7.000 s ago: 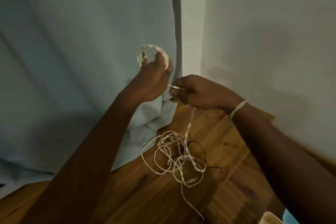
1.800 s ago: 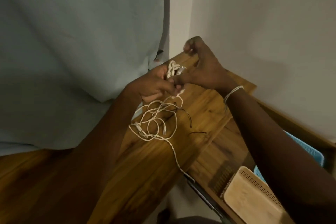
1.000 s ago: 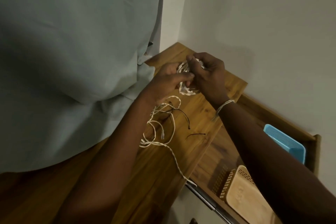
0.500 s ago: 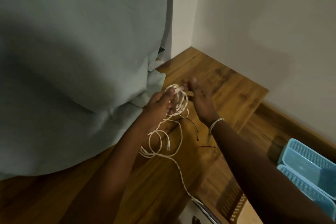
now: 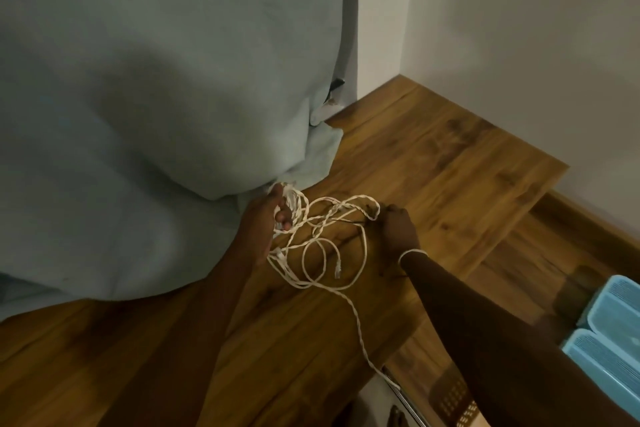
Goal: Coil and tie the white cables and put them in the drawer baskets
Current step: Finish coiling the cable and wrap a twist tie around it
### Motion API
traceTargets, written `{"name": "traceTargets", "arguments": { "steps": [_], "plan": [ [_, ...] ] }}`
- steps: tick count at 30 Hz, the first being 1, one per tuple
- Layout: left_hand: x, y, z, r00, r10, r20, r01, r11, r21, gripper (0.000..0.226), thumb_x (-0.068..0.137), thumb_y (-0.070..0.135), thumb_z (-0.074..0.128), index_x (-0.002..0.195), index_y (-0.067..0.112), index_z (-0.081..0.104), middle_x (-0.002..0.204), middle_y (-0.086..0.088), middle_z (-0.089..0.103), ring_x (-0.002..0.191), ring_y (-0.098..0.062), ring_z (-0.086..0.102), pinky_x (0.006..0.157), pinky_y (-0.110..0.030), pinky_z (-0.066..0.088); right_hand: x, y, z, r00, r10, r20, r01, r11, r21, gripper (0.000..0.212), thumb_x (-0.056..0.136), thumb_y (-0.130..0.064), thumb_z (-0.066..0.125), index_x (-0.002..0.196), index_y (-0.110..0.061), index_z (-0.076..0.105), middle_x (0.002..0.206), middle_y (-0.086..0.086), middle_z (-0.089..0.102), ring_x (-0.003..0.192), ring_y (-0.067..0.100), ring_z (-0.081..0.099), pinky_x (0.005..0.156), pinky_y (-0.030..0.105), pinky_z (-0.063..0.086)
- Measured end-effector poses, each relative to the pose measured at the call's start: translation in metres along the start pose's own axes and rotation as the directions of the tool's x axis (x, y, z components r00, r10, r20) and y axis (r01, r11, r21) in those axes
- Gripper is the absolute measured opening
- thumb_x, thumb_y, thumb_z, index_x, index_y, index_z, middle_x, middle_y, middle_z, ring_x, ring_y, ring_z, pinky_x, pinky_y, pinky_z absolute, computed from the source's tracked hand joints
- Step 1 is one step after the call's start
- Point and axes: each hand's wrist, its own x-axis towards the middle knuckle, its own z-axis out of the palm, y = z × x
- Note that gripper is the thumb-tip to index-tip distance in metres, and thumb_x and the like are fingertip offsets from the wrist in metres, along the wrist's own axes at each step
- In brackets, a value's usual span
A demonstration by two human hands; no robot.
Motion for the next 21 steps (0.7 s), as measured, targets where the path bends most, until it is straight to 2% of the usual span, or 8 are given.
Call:
{"name": "traceTargets", "arguments": {
  "steps": [2, 4, 8, 11, 12, 14, 16, 21],
  "plan": [
    [-0.004, 0.001, 0.007, 1.0, -0.027, 0.001, 0.027, 0.999, -0.016, 0.034, 0.102, 0.029, 0.045, 0.072, 0.014, 0.047, 0.052, 0.006, 0.04, 0.037, -0.006, 0.036, 0.052, -0.027, 0.027, -0.004, 0.002, -0.008, 0.999, -0.021, -0.046, 0.028, 0.986, 0.162, 0.021, 0.089, -0.01, 0.058, 0.103, -0.004, 0.073, 0.108, 0.02, 0.07, 0.105, 0.036, 0.064, 0.09, 0.034, 0.047],
    [-0.008, 0.004, 0.016, 0.998, -0.061, 0.027, 0.062, 0.996, -0.067, 0.033, 0.102, 0.03, 0.046, 0.074, 0.013, 0.047, 0.049, 0.006, 0.038, 0.037, -0.005, 0.036, 0.047, -0.024, 0.029, -0.011, 0.01, -0.026, 0.999, 0.013, -0.034, -0.005, 0.976, 0.216, 0.017, 0.083, -0.01, 0.061, 0.088, -0.002, 0.076, 0.094, 0.019, 0.074, 0.094, 0.035, 0.069, 0.08, 0.028, 0.044],
    [-0.007, 0.01, 0.035, 0.991, -0.085, 0.104, 0.099, 0.986, -0.134, 0.035, 0.102, 0.033, 0.047, 0.071, 0.016, 0.049, 0.051, 0.005, 0.037, 0.04, -0.006, 0.037, 0.044, -0.021, 0.032, -0.035, 0.044, -0.066, 0.978, 0.209, -0.009, -0.2, 0.944, 0.262, 0.028, 0.079, -0.003, 0.068, 0.105, -0.008, 0.077, 0.105, 0.011, 0.076, 0.1, 0.029, 0.071, 0.087, 0.033, 0.053],
    [-0.004, 0.012, 0.052, 0.973, -0.108, 0.203, 0.14, 0.979, -0.15, 0.038, 0.099, 0.04, 0.05, 0.073, 0.014, 0.06, 0.053, 0.003, 0.032, 0.048, -0.012, 0.035, 0.052, -0.025, 0.033, -0.054, 0.066, -0.097, 0.9, 0.42, -0.117, -0.321, 0.82, 0.474, 0.017, 0.083, -0.006, 0.062, 0.084, 0.002, 0.077, 0.078, 0.019, 0.074, 0.071, 0.029, 0.067, 0.068, 0.038, 0.055],
    [-0.003, 0.013, 0.058, 0.967, -0.106, 0.233, 0.143, 0.979, -0.148, 0.04, 0.099, 0.041, 0.05, 0.081, 0.012, 0.072, 0.055, 0.003, 0.031, 0.051, -0.012, 0.033, 0.055, -0.026, 0.033, -0.06, 0.068, -0.106, 0.877, 0.456, -0.153, -0.315, 0.785, 0.533, 0.021, 0.085, -0.009, 0.062, 0.079, 0.006, 0.074, 0.07, 0.022, 0.069, 0.063, 0.029, 0.062, 0.061, 0.037, 0.051],
    [-0.005, 0.017, 0.074, 0.95, -0.102, 0.296, 0.148, 0.979, -0.138, 0.032, 0.101, 0.038, 0.046, 0.108, 0.013, 0.065, 0.057, 0.003, 0.03, 0.054, -0.01, 0.03, 0.056, -0.025, 0.033, -0.068, 0.065, -0.121, 0.867, 0.47, -0.164, -0.286, 0.741, 0.608, 0.025, 0.085, -0.013, 0.064, 0.076, 0.008, 0.072, 0.063, 0.019, 0.063, 0.057, 0.025, 0.055, 0.055, 0.033, 0.046],
    [-0.01, 0.02, 0.09, 0.941, -0.096, 0.325, 0.151, 0.977, -0.147, 0.035, 0.102, 0.033, 0.045, 0.113, 0.01, 0.07, 0.056, 0.005, 0.033, 0.052, -0.008, 0.031, 0.052, -0.022, 0.033, -0.065, 0.057, -0.124, 0.888, 0.451, -0.089, -0.302, 0.719, 0.625, 0.023, 0.084, -0.014, 0.067, 0.073, 0.006, 0.073, 0.06, 0.014, 0.06, 0.053, 0.021, 0.052, 0.054, 0.032, 0.044],
    [-0.022, 0.023, 0.111, 0.935, -0.082, 0.344, 0.143, 0.977, -0.156, 0.027, 0.101, 0.027, 0.049, 0.088, 0.013, 0.068, 0.055, 0.004, 0.036, 0.046, -0.006, 0.035, 0.045, -0.02, 0.036, -0.041, 0.032, -0.097, 0.91, 0.414, -0.034, -0.347, 0.802, 0.487, 0.031, 0.083, -0.019, 0.069, 0.059, 0.0, 0.063, 0.055, 0.01, 0.05, 0.053, 0.023, 0.047, 0.056, 0.034, 0.04]
  ]
}}
